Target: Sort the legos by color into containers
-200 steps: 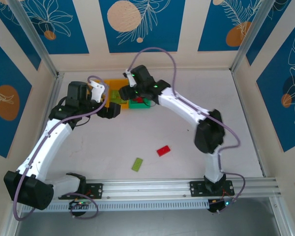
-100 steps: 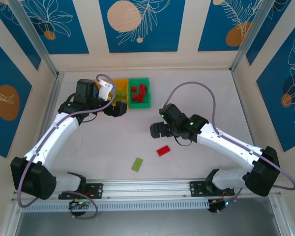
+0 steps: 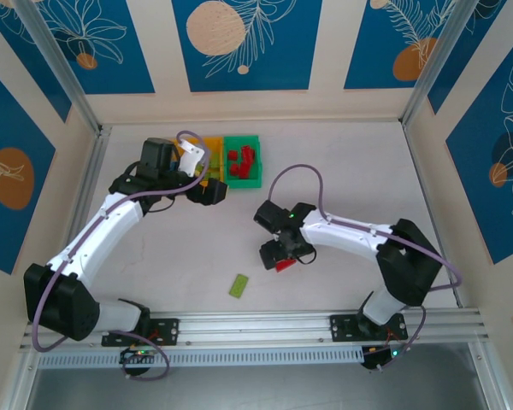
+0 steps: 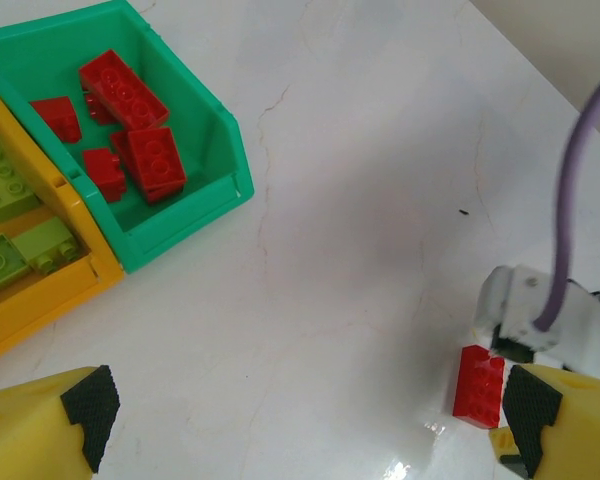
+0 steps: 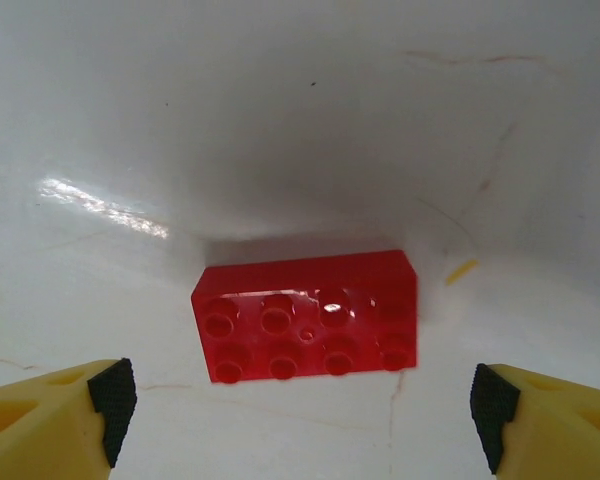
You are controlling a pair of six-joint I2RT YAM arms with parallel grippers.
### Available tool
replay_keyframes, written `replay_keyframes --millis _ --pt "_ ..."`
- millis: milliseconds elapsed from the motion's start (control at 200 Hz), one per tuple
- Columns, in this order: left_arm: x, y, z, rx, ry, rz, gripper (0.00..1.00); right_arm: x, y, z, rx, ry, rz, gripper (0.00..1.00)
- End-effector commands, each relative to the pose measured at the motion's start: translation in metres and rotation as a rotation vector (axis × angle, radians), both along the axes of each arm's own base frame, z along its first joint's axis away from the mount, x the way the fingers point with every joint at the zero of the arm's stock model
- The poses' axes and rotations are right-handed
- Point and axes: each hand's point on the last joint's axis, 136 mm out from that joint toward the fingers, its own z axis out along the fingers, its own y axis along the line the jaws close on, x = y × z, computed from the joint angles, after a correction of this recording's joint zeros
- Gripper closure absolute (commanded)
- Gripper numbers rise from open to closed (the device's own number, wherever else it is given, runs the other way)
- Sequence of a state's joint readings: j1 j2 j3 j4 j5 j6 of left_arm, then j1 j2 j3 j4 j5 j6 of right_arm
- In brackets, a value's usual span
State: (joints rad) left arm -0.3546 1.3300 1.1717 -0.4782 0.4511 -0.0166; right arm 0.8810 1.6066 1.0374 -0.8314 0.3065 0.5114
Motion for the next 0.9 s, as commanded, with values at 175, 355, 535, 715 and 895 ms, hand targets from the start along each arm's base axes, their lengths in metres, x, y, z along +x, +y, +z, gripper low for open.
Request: replay_keyframes --millis 175,355,535,715,895 --pt "-0.003 -0.001 0.000 0.037 -0.033 -0.021 0.00 -0.005 0.002 -0.029 -0.083 0.045 0.048 0.14" --pt "-0.002 -0.003 0.002 0.019 -0.044 -0.021 0.00 -0.010 -0.006 -0.039 -0.128 0.055 0.027 0.30" --pt "-0.002 -0.002 0.004 0.024 -0.053 -0.022 0.00 -0.004 -0.004 -0.025 -0.108 -0.002 0.002 0.47" --pt "-0.005 -0.001 0.010 0.020 -0.067 -0.024 0.00 0.023 0.013 0.024 0.037 -0.142 -0.042 0.48" --pt "-0.010 -0.004 0.019 -0.002 -0.095 -0.048 0.00 0.070 0.026 0.091 0.245 -0.287 -0.158 0.48"
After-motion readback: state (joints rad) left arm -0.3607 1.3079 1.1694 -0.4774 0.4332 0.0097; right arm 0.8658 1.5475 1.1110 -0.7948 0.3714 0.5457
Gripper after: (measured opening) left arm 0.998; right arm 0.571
